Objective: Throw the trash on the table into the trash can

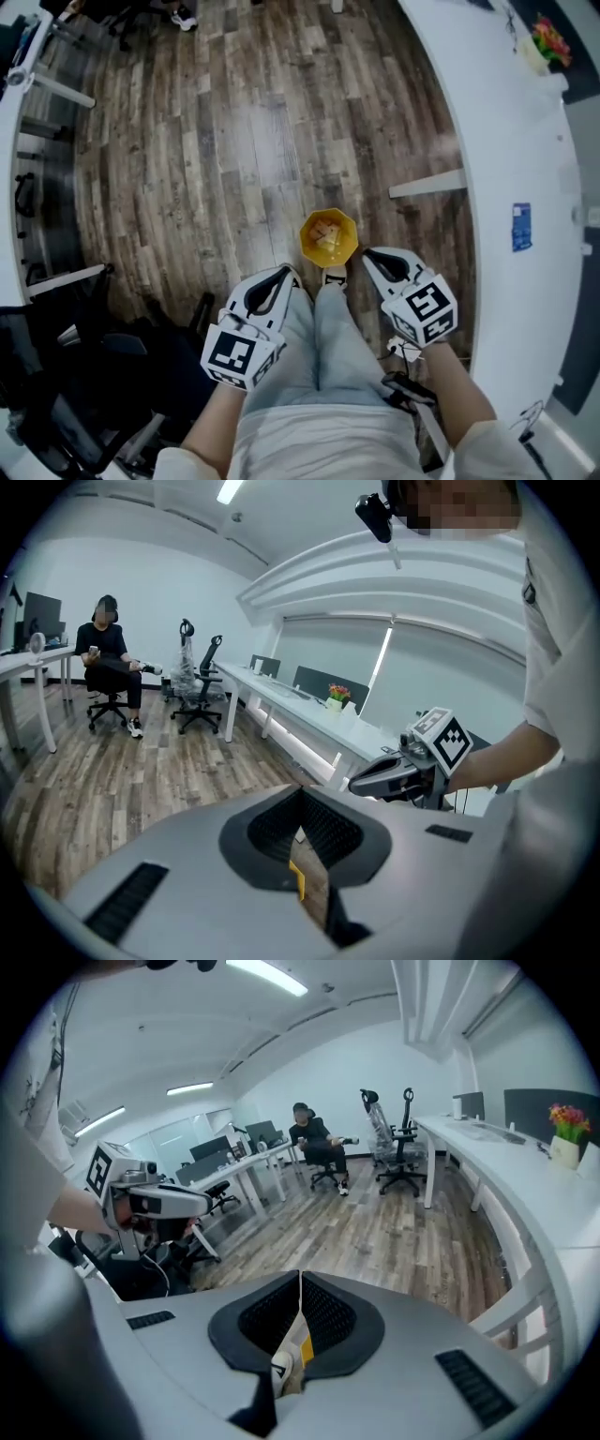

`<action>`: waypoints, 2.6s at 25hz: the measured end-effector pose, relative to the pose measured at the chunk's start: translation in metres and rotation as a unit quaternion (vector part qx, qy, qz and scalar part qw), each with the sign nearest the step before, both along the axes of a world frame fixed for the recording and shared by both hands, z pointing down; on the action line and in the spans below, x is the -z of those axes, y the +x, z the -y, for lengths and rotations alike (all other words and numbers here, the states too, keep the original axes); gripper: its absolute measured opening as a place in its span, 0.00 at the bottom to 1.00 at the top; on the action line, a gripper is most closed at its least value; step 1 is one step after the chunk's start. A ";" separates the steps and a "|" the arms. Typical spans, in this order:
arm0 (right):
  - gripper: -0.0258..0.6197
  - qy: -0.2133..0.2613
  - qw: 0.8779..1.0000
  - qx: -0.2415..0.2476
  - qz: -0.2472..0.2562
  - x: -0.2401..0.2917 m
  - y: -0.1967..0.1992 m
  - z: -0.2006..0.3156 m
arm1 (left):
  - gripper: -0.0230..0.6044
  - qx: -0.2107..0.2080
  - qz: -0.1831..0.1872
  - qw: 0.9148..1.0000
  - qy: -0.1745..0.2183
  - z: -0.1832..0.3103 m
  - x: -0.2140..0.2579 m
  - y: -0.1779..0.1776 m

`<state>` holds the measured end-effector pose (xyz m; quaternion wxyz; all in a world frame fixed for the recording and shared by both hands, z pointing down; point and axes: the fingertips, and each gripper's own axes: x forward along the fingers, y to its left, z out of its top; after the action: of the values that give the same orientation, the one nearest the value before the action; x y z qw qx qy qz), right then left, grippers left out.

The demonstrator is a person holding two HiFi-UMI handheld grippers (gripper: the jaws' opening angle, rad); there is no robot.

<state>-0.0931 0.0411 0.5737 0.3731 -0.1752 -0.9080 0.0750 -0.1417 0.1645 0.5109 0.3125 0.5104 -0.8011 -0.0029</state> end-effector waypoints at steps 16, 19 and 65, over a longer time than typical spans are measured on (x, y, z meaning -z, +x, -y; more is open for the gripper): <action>0.09 -0.016 0.996 -0.048 0.075 0.129 0.024 -0.010 | 0.04 -0.029 0.019 0.999 0.017 0.020 0.095 0.037; 0.09 -0.009 0.995 -0.049 0.090 0.142 0.014 -0.006 | 0.04 -0.030 0.022 0.999 0.026 0.021 0.105 0.027; 0.09 0.071 0.953 -0.279 0.092 0.169 0.131 0.082 | 0.04 -0.243 0.040 0.966 0.076 0.116 0.142 0.082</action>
<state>0.0377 -0.0410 0.4050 0.2639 0.1064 -0.9539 0.0950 -0.0597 0.0480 0.3690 0.2318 0.7119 -0.6622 0.0325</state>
